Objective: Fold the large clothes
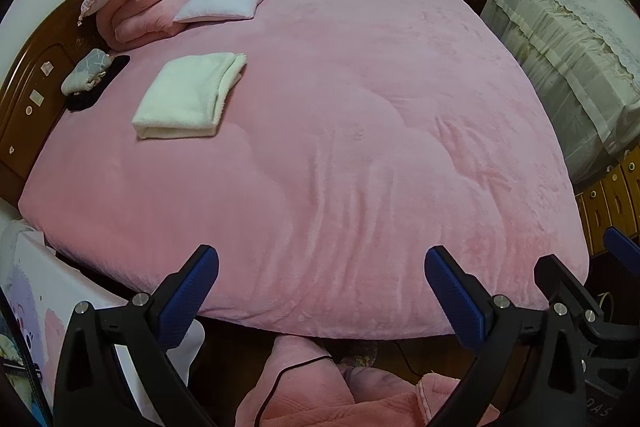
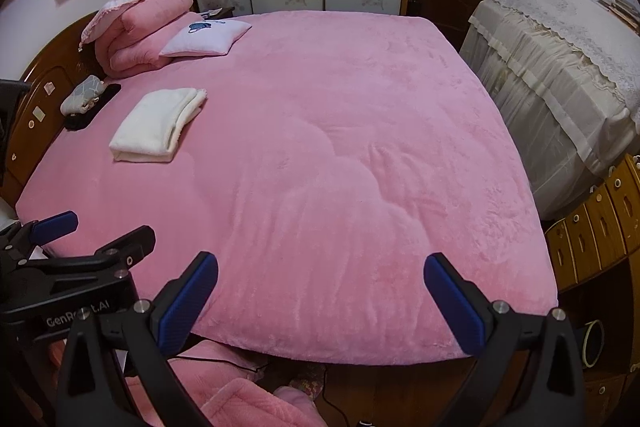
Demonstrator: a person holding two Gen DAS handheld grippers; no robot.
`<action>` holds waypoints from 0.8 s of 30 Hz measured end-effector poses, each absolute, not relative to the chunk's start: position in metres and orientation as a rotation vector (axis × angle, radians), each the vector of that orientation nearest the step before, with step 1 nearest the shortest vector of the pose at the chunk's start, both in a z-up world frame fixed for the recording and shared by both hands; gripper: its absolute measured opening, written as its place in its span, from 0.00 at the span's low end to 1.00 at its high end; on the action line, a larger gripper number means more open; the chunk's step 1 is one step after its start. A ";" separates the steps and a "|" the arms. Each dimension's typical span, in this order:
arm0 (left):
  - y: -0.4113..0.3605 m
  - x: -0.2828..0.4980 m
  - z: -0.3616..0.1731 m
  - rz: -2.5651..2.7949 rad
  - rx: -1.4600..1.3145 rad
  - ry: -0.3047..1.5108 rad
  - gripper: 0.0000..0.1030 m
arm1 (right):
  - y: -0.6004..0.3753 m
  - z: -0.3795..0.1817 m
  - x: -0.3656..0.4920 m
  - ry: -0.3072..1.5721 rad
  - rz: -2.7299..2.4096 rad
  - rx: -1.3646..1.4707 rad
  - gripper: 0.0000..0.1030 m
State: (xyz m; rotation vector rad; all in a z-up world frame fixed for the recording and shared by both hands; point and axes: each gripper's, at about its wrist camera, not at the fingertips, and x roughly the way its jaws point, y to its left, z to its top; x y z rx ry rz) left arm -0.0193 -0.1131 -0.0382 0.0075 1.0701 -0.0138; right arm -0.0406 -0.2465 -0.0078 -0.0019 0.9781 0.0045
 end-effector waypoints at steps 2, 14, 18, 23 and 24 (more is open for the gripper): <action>-0.112 -0.018 -0.038 -0.012 0.006 1.071 0.99 | -0.246 -0.009 -0.038 0.985 0.005 -0.004 1.00; -0.114 -0.007 -0.041 -0.025 0.007 1.082 0.99 | -0.248 -0.015 -0.030 1.014 -0.016 0.004 1.00; -0.116 -0.004 -0.043 -0.030 0.012 1.085 0.99 | -0.247 -0.017 -0.030 1.023 -0.027 0.009 1.00; -0.118 0.000 -0.044 -0.034 0.022 1.087 0.99 | -0.251 -0.019 -0.027 1.033 -0.036 0.018 1.00; -0.118 0.001 -0.044 -0.034 0.023 1.087 0.99 | -0.250 -0.019 -0.028 1.032 -0.037 0.020 1.00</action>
